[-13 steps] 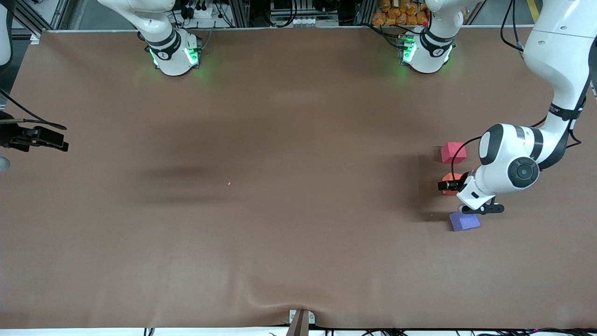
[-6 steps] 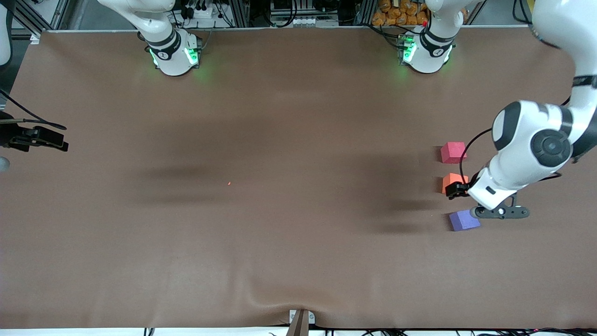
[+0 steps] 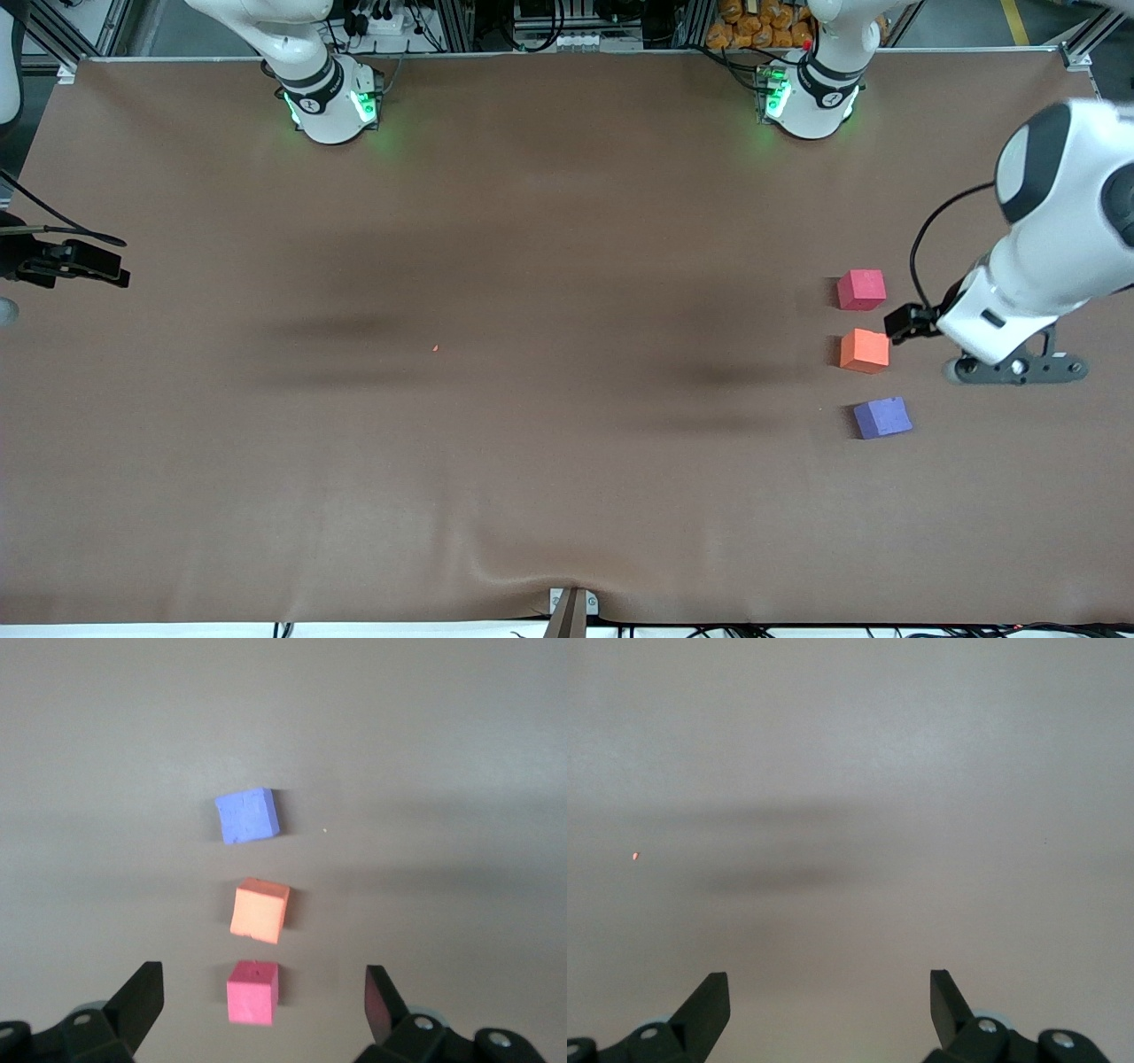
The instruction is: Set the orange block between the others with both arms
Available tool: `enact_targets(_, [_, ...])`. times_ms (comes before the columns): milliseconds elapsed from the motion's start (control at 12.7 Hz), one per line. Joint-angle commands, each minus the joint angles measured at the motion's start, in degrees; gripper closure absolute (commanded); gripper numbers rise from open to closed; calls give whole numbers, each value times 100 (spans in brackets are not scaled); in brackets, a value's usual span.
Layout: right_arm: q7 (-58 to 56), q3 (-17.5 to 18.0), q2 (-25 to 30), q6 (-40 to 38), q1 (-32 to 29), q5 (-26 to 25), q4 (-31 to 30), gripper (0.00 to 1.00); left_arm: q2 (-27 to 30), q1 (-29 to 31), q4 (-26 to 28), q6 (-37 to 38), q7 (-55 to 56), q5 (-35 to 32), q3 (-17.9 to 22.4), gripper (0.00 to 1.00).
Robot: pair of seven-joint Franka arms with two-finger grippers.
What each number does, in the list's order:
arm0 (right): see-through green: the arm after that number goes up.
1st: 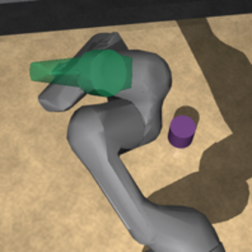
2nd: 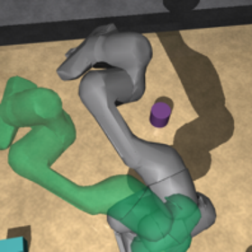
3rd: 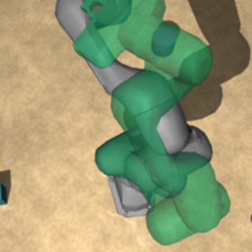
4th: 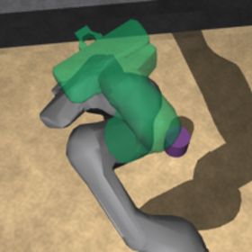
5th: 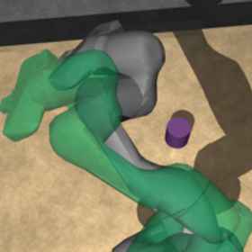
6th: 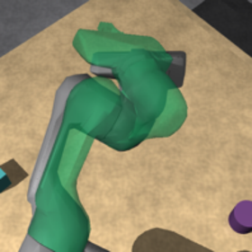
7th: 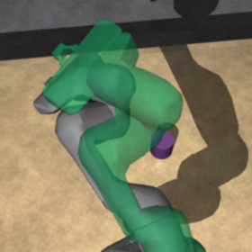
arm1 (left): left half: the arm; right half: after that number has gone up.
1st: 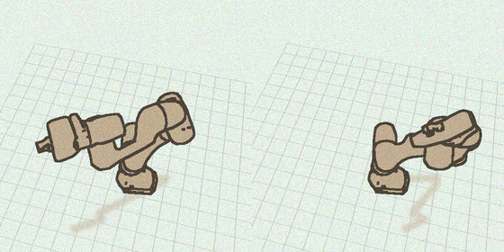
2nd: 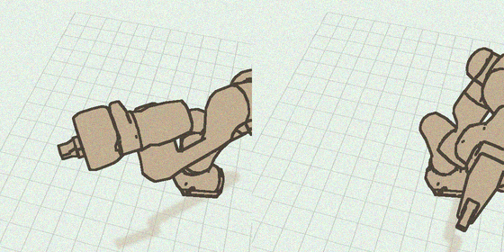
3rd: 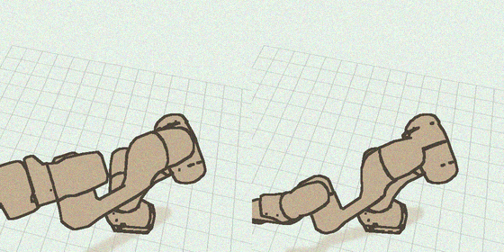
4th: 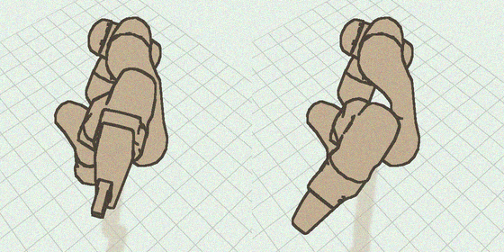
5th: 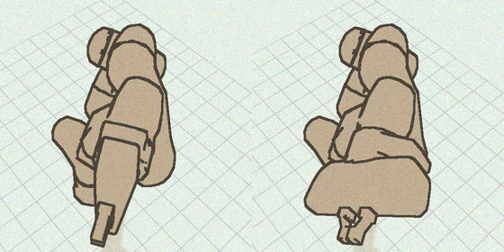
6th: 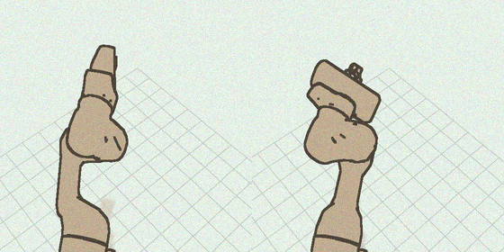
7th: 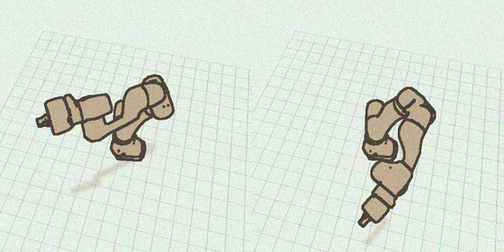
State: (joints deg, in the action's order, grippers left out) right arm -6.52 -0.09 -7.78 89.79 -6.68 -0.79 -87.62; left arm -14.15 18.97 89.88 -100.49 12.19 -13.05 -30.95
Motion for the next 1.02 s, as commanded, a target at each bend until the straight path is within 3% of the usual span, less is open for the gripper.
enact_targets(0, [-78,71,-13,-66,-106,52,96,0,526,326,55,284,-558,478,-61,0])
enact_targets(236, [-69,62,13,-75,-123,44,131,0,791,293,38,609,-675,717,114,0])
enact_targets(471, [-69,71,22,-84,-141,52,149,0,1054,-1048,29,793,-902,821,1560,0])
enact_targets(707, [-78,71,13,-145,-123,61,149,0,1264,-1920,38,1004,-1298,1006,2564,0])
enact_targets(785, [-78,71,13,-154,-132,52,149,0,1370,-2140,38,1101,-1368,1085,2820,0])
enact_targets(942, [-78,71,13,-154,-132,52,149,0,1511,-2213,47,1128,-1369,1147,2884,0])
